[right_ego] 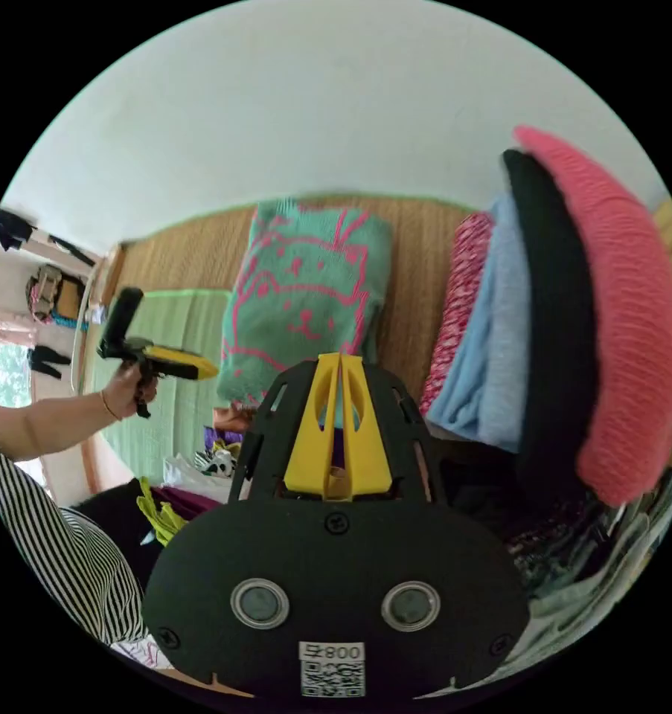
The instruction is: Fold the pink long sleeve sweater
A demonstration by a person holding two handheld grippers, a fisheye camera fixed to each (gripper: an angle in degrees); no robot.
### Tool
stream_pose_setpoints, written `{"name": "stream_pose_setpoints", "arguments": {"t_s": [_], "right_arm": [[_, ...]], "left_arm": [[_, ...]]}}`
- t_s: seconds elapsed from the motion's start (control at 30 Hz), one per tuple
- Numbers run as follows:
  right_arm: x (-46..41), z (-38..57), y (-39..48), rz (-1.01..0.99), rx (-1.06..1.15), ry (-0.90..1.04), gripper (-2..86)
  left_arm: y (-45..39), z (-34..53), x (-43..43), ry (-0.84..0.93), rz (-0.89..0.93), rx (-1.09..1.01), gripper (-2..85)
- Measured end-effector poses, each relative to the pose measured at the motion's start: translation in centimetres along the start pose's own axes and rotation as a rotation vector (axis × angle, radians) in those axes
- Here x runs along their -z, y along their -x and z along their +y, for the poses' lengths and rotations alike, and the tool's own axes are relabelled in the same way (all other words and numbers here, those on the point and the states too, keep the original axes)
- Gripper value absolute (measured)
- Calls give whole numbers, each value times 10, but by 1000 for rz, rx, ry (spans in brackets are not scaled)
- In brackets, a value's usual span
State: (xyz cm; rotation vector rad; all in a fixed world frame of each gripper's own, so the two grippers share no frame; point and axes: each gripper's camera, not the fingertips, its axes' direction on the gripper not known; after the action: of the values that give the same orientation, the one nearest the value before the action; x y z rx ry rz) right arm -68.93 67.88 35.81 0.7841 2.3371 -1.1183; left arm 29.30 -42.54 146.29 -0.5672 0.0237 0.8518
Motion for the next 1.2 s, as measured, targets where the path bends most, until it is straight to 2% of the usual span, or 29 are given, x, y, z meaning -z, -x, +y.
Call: {"name": "stream_pose_setpoints", "arguments": {"t_s": [0.17,0.27,0.4,0.57,0.67,0.73,0.93,1.07,1.2], "right_arm": [[127,33,-63,127,-175,-368,96],[168,48,-117,145,-321,-470,106],[183,58,-184,160,-492,-447,115],[172,61,-256,245,-668,-274,122],[151,69,-287,154,-741,-190,116],[150,81,-295,93,-775,-259,105],[170,95,-297,29,-691,-307,42],[210,112,-255,-129,-453,-503,29],[214,128,-193,-128,-229,-487,26]], "left_arm": [[3,-15,-24,20,53,-23,32],[-1,-27,-36,16,82,-53,31],[-8,-44,-48,6,115,-93,33],[-10,-58,-65,29,130,-112,34],[-7,-63,-81,48,146,-92,33],[-5,-67,-90,55,164,-80,33],[-10,-88,-122,73,197,-82,34],[-32,-117,-128,27,225,-152,40],[-67,-164,-121,-74,325,-246,75]]}}
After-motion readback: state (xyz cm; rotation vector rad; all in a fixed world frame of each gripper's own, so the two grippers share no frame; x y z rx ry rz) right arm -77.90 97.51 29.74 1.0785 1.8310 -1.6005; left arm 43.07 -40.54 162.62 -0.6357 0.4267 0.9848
